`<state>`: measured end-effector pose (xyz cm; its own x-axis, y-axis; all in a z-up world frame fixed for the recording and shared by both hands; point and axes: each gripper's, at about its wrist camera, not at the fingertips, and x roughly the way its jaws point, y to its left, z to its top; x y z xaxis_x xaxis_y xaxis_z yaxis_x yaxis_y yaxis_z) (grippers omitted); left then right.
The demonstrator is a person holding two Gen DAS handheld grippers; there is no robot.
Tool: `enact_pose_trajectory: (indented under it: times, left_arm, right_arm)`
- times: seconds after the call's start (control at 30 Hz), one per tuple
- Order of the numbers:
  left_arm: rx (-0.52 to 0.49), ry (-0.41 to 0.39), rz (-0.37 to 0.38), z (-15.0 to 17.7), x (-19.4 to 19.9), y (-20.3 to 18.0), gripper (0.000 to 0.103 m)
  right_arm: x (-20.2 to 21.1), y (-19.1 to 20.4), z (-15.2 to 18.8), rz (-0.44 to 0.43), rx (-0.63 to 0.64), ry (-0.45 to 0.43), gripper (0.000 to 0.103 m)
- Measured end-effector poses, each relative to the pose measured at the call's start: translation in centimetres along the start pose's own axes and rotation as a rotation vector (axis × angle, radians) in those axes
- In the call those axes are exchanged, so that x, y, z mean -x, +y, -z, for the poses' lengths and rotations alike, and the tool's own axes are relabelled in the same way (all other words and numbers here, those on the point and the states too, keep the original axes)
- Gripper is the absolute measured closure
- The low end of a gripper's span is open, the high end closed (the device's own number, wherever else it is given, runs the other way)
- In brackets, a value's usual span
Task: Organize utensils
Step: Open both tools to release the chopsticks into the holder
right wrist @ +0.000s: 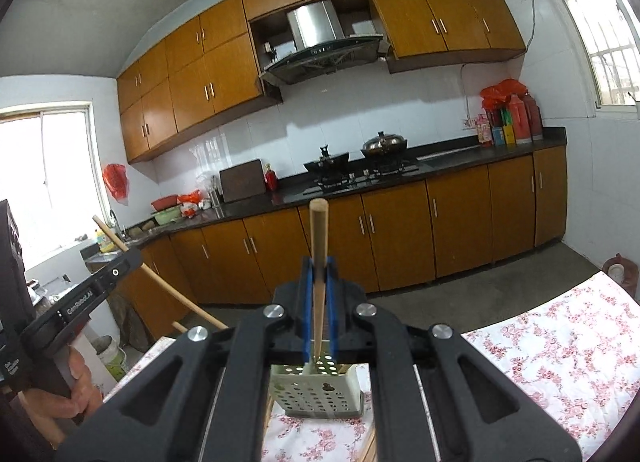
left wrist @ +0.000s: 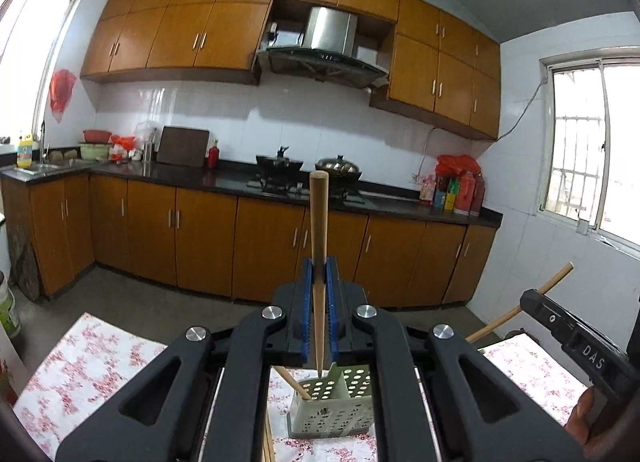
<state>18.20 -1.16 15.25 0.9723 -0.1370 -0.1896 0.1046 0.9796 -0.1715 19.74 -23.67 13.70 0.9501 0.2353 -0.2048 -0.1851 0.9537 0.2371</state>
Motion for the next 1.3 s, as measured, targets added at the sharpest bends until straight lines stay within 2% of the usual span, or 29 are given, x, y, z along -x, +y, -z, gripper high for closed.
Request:
enact_pose_trajectory:
  times: [0.17,0.5,0.57,0.7,0.83,1.0,1.1,1.3]
  left_arm:
    - [0.016,0.068,-0.002,2.1,-1.9,0.3,0.096]
    - [0.006,0.117,0.022,3.4,-2.5,0.2,0.096]
    - [0.012,0.117,0.016,3.3,-2.2,0.3,0.095]
    - [0.027,0.113,0.020,2.9,-1.5,0.7,0.094]
    - [0.042,0.093,0.024,2.2,-0.1,1.1,0.082]
    - [0.035,0.075,0.020,2.1,2.1,1.7,0.081]
    - [0.024,0.086,0.007,2.7,3.4,2.2,0.081]
    - [-0.022,0.177,-0.061,7.0,4.5,4.0,0.079]
  right_arm:
    - [-2.5,-0.3,1.7,0.017,-0.005,0.058,0.096]
    - [-4.3,-0.4,3.0,0.024,-0.003,0.104,0.095]
    - [-4.0,-0.5,3.0,0.025,-0.010,0.101,0.092]
    - [-2.9,-0.7,2.7,0.029,-0.018,0.084,0.091]
    - [-0.8,-1.0,2.4,0.040,-0.015,0.058,0.091]
    - [1.8,-2.0,3.7,0.069,-0.016,0.057,0.088]
    - [2.7,-3.1,5.6,0.099,-0.026,0.098,0.088]
    - [1.1,-5.7,12.3,0.151,-0.077,0.306,0.087]
